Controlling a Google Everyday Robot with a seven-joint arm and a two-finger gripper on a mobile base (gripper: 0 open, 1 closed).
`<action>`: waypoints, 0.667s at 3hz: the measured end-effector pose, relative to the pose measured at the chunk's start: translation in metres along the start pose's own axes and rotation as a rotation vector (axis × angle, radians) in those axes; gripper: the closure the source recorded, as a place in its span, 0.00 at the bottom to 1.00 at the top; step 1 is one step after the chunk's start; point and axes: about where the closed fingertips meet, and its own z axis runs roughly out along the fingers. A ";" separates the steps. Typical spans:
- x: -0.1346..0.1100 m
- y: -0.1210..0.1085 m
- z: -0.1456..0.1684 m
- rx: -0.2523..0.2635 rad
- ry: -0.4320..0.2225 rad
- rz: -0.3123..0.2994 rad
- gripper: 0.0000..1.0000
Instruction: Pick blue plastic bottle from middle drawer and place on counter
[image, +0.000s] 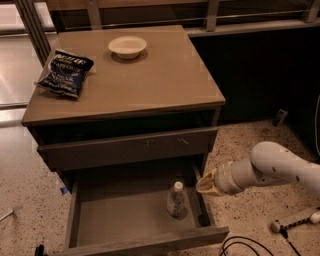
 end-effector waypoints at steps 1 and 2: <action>0.005 0.001 0.012 0.003 -0.027 -0.015 0.21; 0.011 -0.001 0.025 0.012 -0.062 -0.024 0.26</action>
Offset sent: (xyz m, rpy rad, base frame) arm 0.0110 0.0060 -0.0414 0.0946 -0.0559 0.0189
